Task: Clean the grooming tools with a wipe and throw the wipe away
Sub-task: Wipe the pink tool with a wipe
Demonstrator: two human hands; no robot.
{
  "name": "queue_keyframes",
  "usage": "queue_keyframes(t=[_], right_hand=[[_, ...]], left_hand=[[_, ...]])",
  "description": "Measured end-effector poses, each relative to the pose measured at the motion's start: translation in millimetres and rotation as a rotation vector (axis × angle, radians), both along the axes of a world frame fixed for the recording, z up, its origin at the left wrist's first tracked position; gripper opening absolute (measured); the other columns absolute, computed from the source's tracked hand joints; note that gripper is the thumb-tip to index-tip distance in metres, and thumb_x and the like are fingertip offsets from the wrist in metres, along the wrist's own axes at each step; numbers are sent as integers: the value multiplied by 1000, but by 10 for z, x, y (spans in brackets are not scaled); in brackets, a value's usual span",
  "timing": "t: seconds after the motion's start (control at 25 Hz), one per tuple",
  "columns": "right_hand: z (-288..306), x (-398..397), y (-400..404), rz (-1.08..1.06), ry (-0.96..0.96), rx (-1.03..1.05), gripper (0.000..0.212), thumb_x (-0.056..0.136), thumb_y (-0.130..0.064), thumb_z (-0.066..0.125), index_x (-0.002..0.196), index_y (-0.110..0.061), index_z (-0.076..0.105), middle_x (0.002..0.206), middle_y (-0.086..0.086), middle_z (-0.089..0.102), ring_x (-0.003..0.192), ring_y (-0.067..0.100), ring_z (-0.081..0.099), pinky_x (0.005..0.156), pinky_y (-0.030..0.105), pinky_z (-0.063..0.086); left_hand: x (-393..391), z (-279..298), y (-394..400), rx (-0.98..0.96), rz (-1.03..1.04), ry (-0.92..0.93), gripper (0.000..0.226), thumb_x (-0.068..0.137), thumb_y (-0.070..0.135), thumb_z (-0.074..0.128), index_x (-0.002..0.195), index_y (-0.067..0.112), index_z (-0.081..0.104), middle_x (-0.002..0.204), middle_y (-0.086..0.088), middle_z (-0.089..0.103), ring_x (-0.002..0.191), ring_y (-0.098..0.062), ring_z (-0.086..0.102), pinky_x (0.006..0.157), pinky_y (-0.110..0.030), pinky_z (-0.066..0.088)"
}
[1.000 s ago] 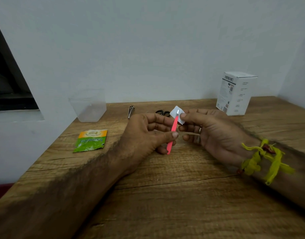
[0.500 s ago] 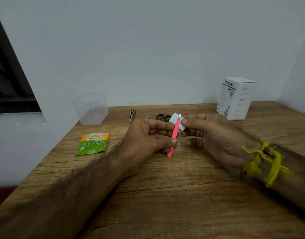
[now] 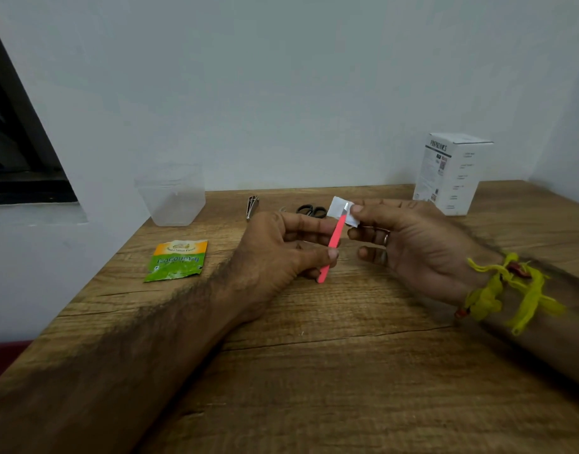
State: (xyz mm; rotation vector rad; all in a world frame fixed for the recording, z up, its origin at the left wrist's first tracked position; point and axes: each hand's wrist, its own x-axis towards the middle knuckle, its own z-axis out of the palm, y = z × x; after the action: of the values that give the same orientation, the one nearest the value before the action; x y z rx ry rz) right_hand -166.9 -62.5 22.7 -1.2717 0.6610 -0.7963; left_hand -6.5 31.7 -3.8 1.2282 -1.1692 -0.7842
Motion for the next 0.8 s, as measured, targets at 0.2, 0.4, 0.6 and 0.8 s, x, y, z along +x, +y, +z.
queue_keyframes(t=[0.2,0.4,0.6,0.8], right_hand=[[1,-12,12,46,34,-22,16,89,-10,66,100,-2,74,82,3,74,69,9,63,53,24,49],[-14,-15,14,65,106,-129,18,88,-11,69,100,-1,76,89,8,75,68,8,63,53,25,48],[-56,-6,18,76,156,-197,16,87,-12,70,98,-2,77,98,16,75,73,12,62,52,26,48],[-41,-17,11,91,202,-219,12,86,-12,72,93,-5,79,95,16,76,73,13,63,52,26,49]], left_hand=[[11,2,3,3,-2,18,30,74,-6,81,100,9,76,88,-11,79,77,-25,77,61,-24,59],[11,4,4,5,21,62,27,71,-6,82,95,6,77,88,-14,78,80,-27,77,62,-25,60],[17,12,1,25,62,86,26,69,-5,82,94,-2,74,85,-17,78,79,-28,77,62,-25,61],[0,30,4,15,99,100,38,68,-5,84,102,-1,69,83,-18,77,75,-28,77,60,-26,60]])
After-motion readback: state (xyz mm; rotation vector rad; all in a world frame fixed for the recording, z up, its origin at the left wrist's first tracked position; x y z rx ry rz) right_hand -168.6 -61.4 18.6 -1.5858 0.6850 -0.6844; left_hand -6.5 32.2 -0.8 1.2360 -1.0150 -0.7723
